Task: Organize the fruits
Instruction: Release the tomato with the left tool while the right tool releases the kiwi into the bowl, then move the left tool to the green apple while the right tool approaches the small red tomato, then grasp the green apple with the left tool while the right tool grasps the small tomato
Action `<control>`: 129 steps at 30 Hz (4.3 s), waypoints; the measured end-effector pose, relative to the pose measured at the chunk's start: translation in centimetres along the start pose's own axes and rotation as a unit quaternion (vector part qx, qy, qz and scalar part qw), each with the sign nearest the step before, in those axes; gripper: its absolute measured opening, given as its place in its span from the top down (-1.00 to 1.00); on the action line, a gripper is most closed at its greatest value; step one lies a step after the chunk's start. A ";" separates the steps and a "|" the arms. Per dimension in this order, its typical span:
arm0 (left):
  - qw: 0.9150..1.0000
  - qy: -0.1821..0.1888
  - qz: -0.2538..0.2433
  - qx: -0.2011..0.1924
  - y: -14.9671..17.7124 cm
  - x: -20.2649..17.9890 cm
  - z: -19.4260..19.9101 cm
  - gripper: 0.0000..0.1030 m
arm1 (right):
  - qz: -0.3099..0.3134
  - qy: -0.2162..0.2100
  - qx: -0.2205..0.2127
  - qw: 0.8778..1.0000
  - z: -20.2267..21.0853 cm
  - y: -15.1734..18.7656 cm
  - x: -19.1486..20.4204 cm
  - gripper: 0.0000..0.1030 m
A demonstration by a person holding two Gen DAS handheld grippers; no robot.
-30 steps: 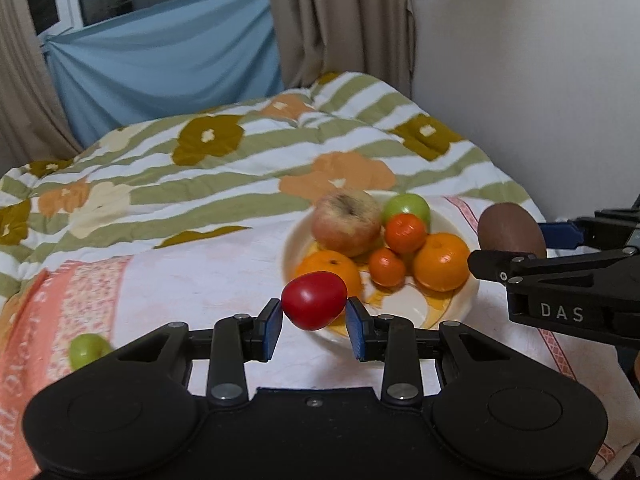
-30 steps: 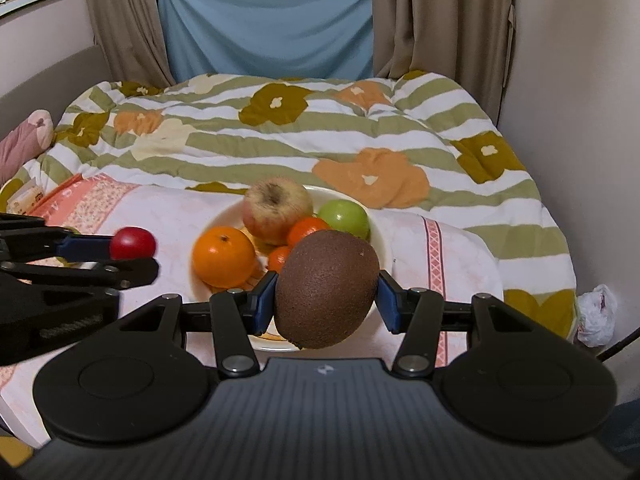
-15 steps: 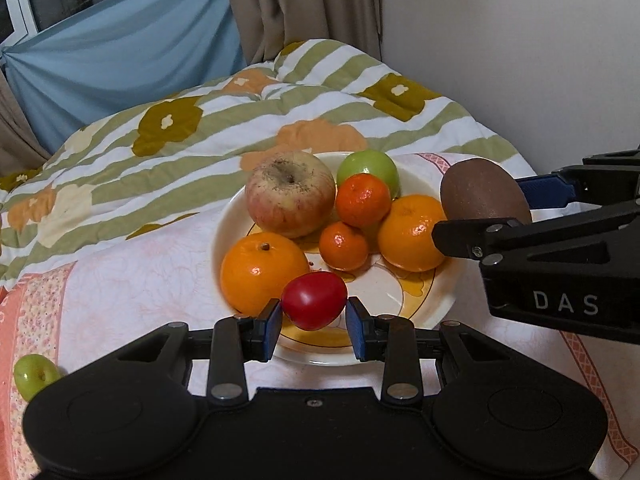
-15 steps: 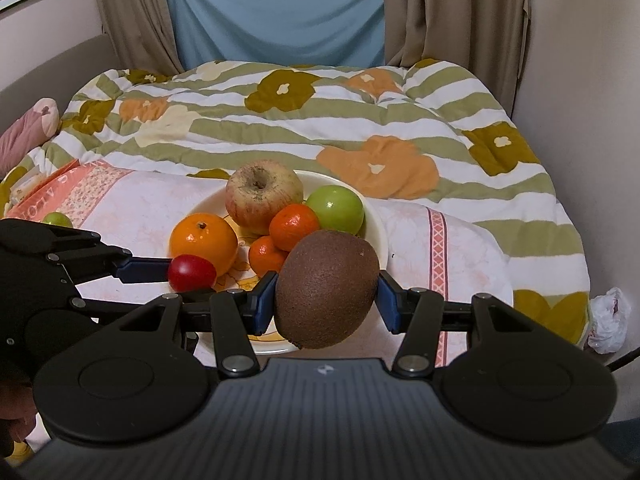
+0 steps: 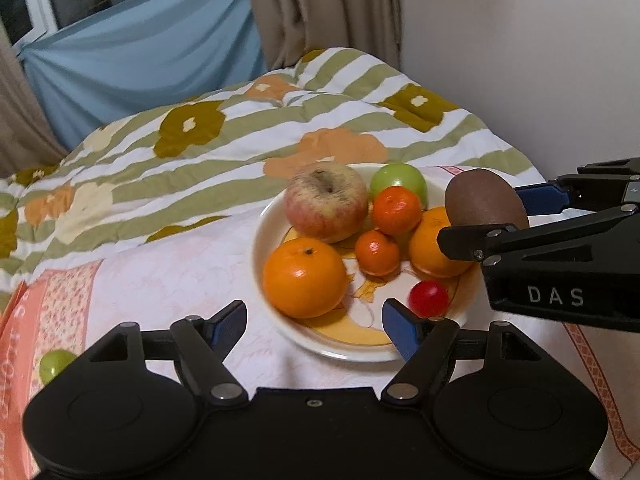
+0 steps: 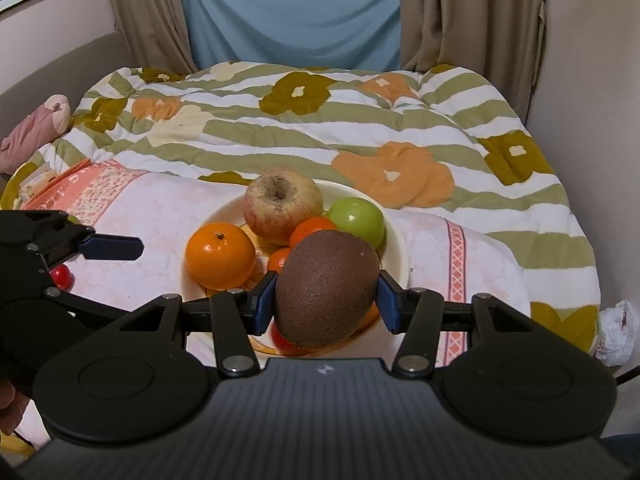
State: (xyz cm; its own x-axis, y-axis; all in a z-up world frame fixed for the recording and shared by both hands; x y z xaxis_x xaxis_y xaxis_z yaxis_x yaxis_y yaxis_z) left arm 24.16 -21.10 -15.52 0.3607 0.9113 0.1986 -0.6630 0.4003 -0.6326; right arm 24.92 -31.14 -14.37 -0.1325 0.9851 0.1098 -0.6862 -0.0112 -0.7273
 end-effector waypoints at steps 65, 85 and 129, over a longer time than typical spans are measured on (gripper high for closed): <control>0.991 -0.075 0.095 -0.061 9.8 20.2 17.1 -1.00 | -0.003 0.032 -0.046 0.998 9.4 0.3 17.1 -1.00; 0.999 0.029 0.039 0.001 10.5 28.5 8.6 -1.00 | -0.012 0.023 0.030 0.999 1.0 4.1 30.0 -1.00; 0.987 0.128 0.027 0.092 12.1 25.8 -2.5 -0.10 | 0.044 0.012 0.091 0.995 -10.9 7.2 33.2 -0.05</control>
State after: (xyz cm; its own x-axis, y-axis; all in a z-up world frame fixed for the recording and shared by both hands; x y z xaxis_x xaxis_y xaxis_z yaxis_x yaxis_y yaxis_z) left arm 27.04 7.06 -19.92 0.4591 0.8874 -0.0418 -0.7851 0.3833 -0.4865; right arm 23.38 3.39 -23.29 -0.1823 0.9827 0.0327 -0.7910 -0.1268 -0.5986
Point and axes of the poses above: each gripper's, at about its wrist camera, not at the fingertips, and z roughly against the way its jaws point, x to its left, y to its underside, the point moved 10 cm from there along -z, roughly the way its jaws point, and after that the axes turned 6 degrees about -z, right-handed, at the moved point
